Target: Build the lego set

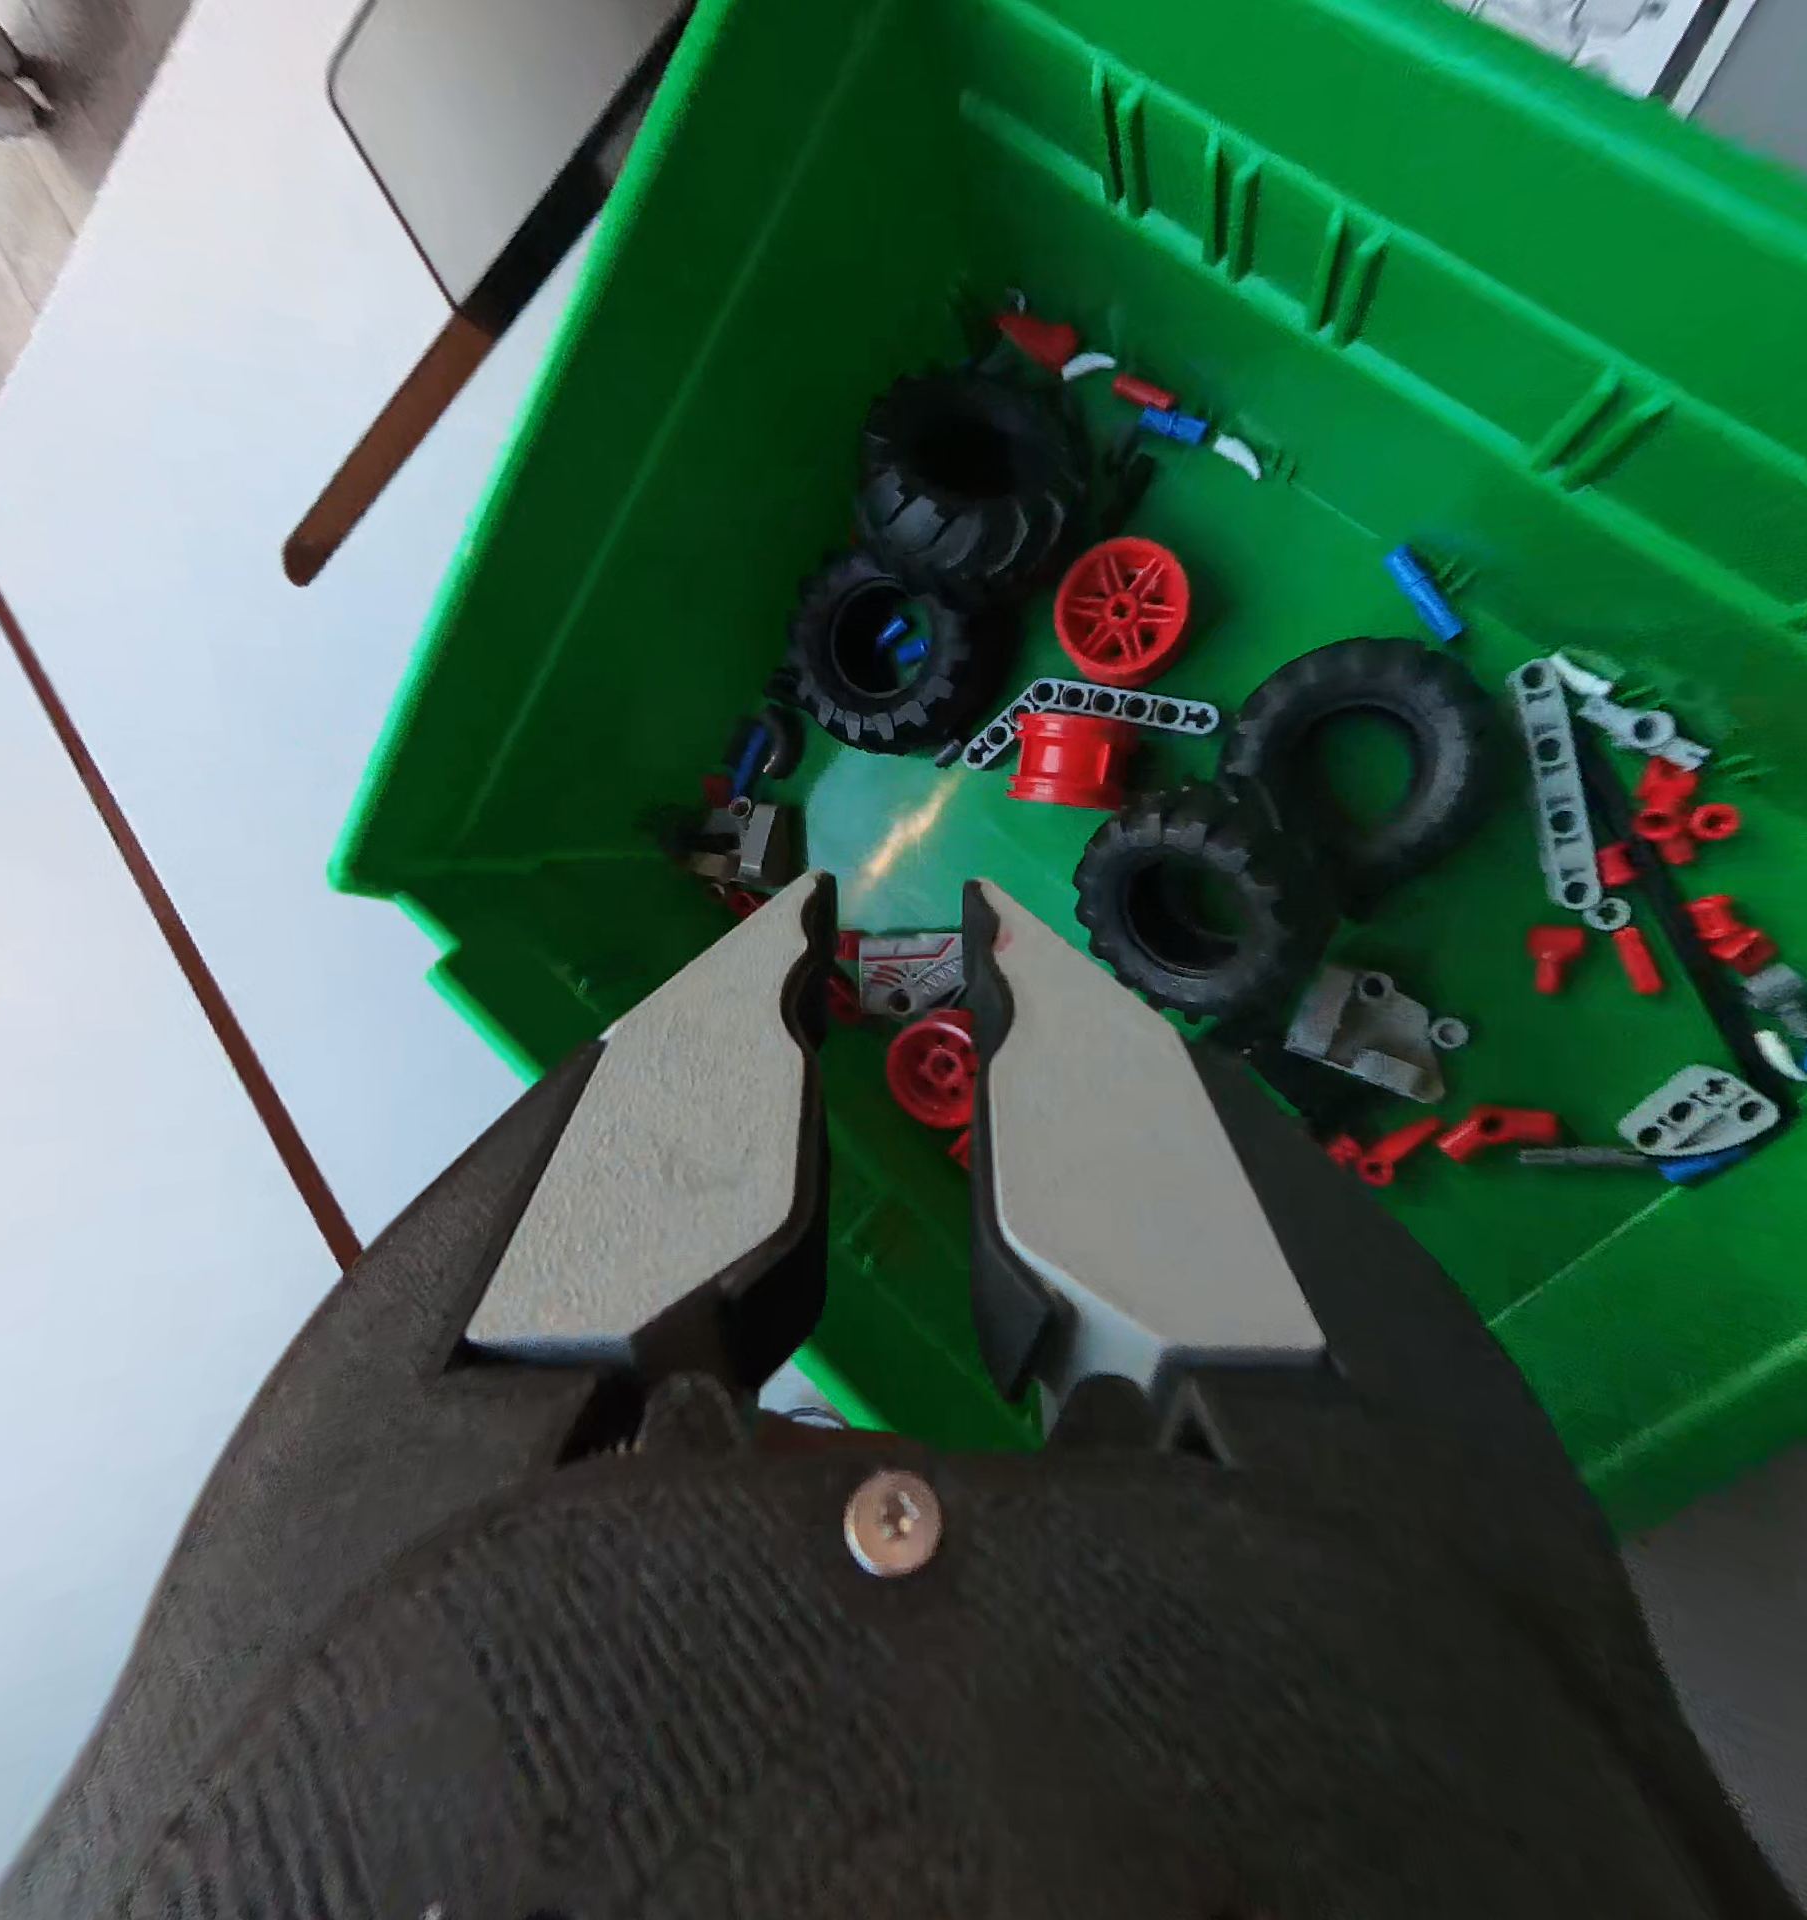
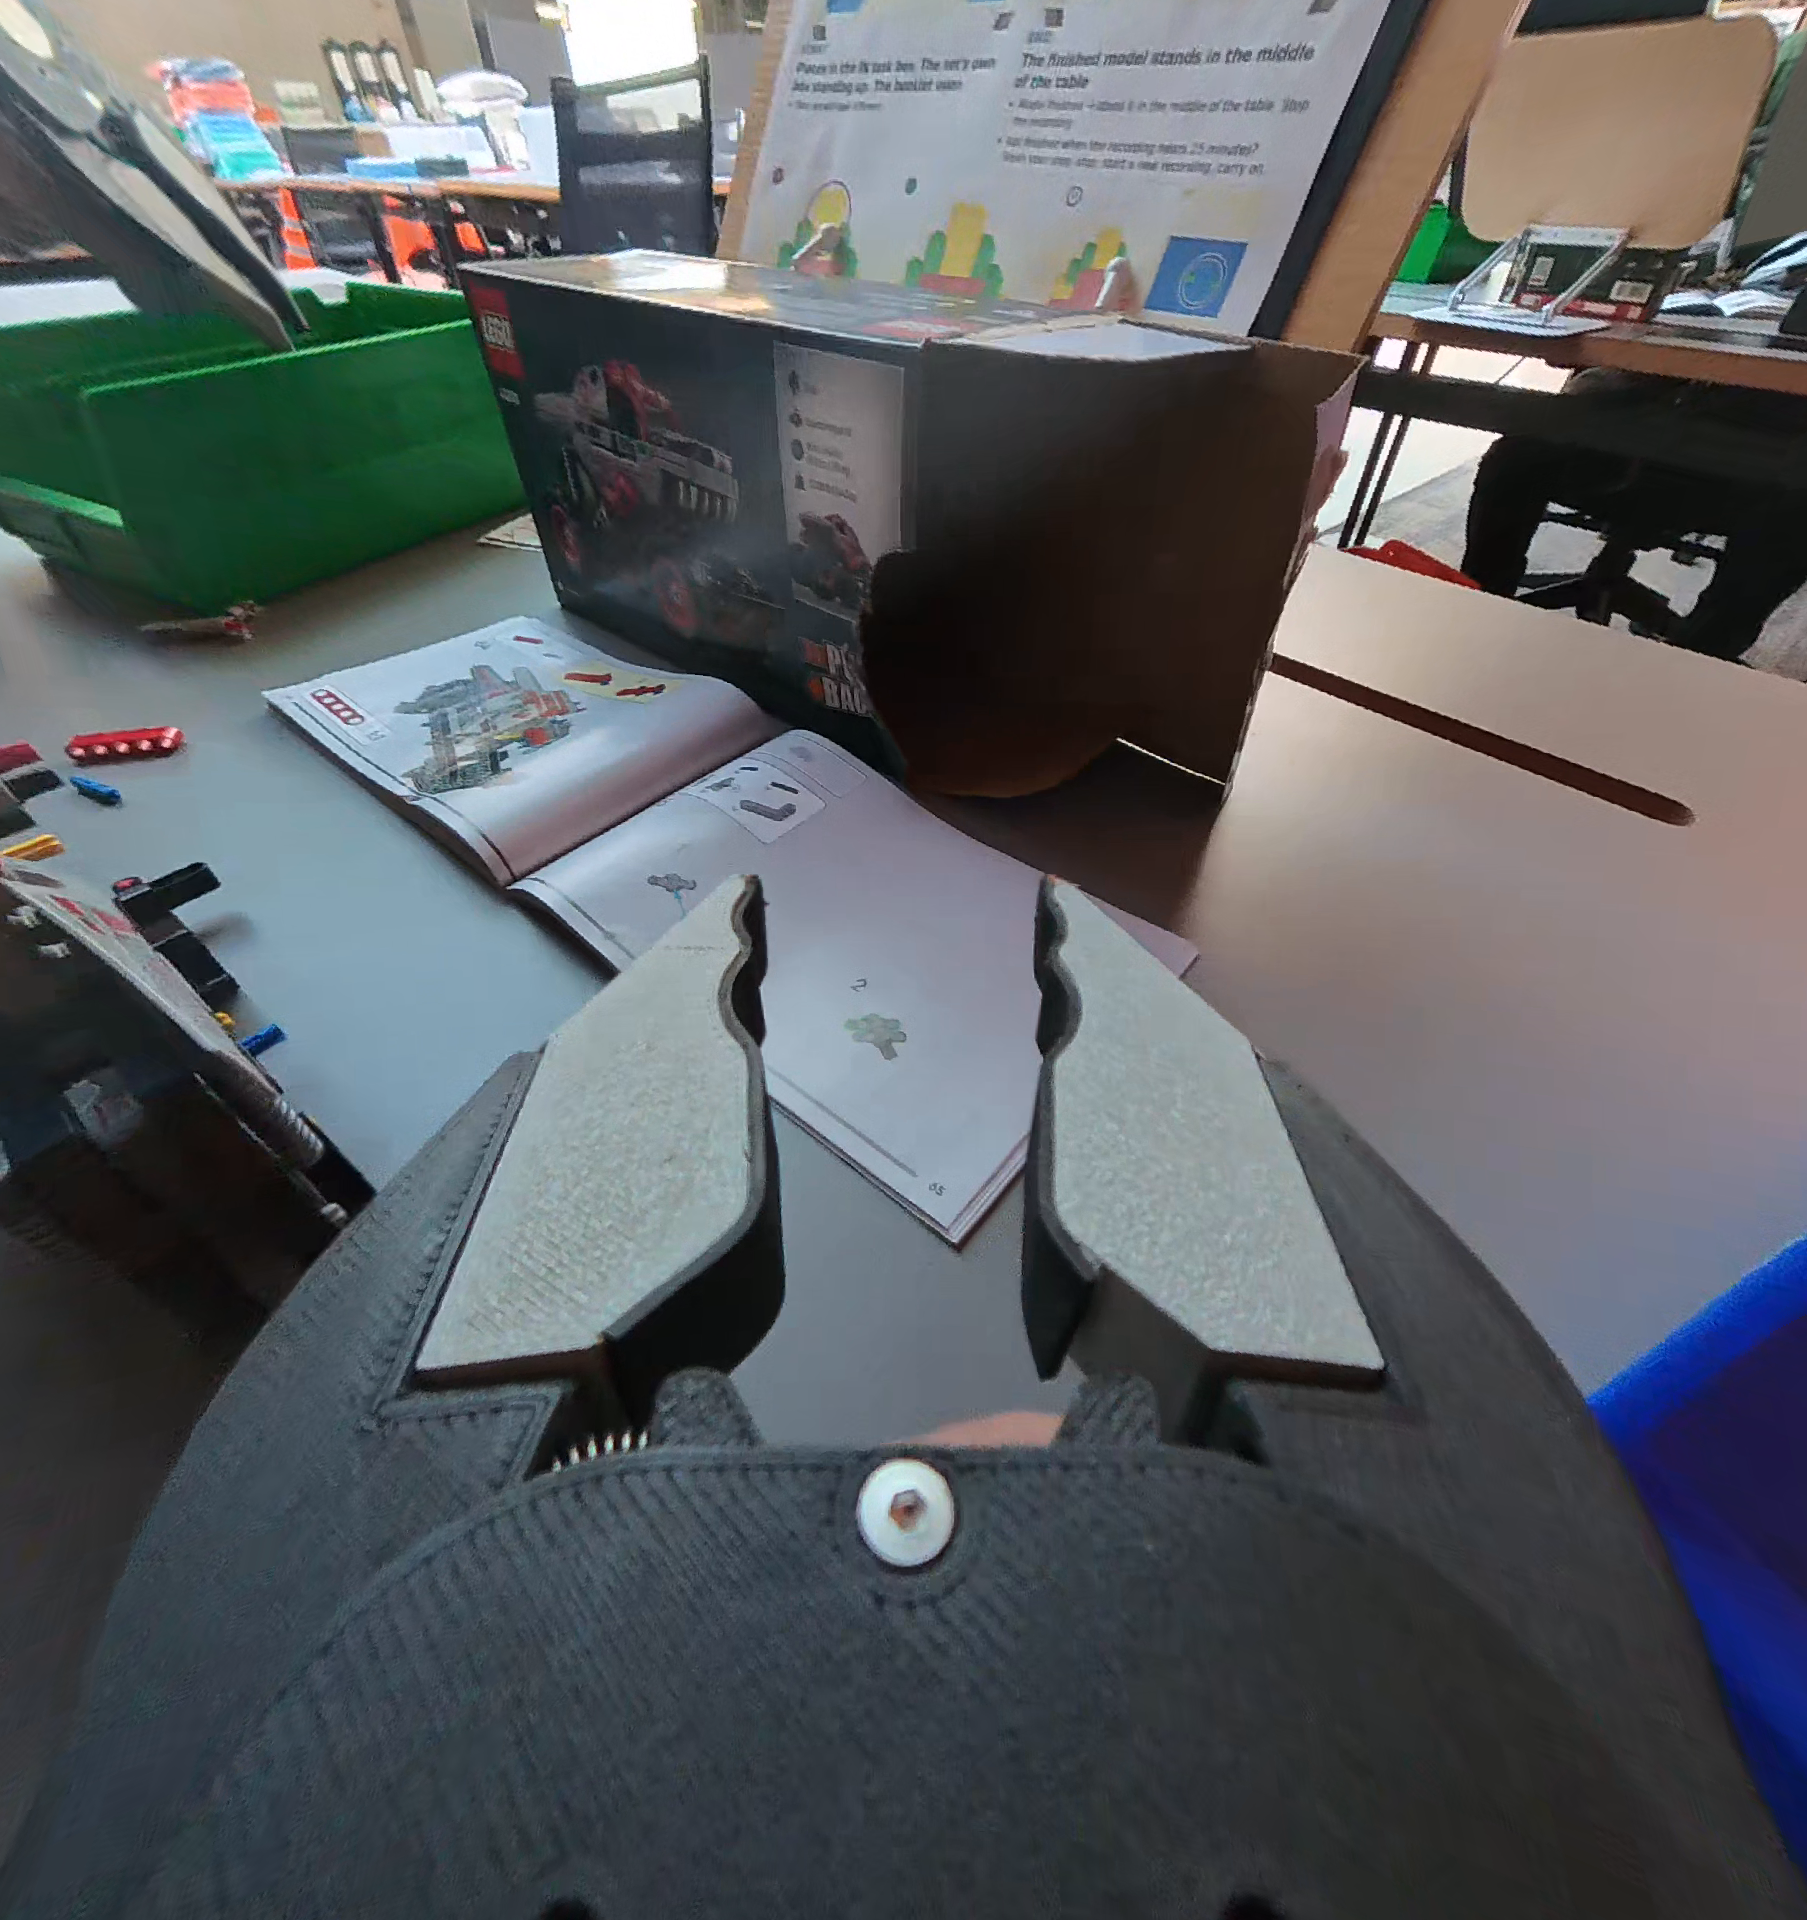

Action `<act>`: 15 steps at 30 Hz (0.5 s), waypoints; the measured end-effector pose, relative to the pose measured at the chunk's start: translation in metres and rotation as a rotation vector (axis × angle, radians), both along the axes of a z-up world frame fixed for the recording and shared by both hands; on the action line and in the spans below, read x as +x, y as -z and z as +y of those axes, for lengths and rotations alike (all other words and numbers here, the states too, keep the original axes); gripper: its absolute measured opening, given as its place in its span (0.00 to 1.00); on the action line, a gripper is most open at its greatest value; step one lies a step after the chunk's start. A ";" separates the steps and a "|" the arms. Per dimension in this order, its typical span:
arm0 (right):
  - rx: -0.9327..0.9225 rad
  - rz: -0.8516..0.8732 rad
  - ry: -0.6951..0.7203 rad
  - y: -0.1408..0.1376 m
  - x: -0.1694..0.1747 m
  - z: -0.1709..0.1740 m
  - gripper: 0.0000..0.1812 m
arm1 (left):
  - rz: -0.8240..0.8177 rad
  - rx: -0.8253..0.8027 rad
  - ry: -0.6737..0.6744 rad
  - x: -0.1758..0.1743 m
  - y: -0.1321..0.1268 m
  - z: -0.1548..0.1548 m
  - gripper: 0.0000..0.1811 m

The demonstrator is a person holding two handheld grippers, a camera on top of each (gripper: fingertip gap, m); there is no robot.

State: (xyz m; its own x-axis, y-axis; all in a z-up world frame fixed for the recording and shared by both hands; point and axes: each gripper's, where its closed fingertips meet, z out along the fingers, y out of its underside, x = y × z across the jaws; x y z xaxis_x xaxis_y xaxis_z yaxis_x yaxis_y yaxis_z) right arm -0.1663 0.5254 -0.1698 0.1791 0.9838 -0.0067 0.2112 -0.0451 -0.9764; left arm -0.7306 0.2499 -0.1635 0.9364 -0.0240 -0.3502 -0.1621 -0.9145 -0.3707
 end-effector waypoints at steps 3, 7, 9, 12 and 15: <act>0.016 -0.030 0.004 0.005 -0.001 0.000 0.27 | 0.050 -0.124 -0.014 -0.014 0.018 0.001 0.06; 0.019 -0.041 -0.025 0.006 -0.005 -0.005 0.27 | 0.014 -0.129 -0.020 -0.010 0.025 0.005 0.07; 0.017 -0.036 -0.041 0.005 -0.006 -0.008 0.27 | 0.017 -0.088 -0.021 -0.004 0.018 0.004 0.08; 0.012 -0.027 -0.068 0.004 -0.005 -0.013 0.26 | 0.056 -0.046 -0.024 0.006 0.003 -0.004 0.08; 0.024 -0.032 -0.097 0.002 -0.005 -0.019 0.26 | 0.098 0.013 0.002 0.029 -0.020 -0.013 0.08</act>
State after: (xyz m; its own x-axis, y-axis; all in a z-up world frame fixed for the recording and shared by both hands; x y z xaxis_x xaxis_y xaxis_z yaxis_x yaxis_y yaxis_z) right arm -0.1716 0.5064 -0.1719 0.0832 0.9963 0.0213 0.2444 0.0003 -0.9697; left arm -0.7018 0.2366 -0.1435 0.8976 -0.0207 -0.4403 -0.1999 -0.9095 -0.3645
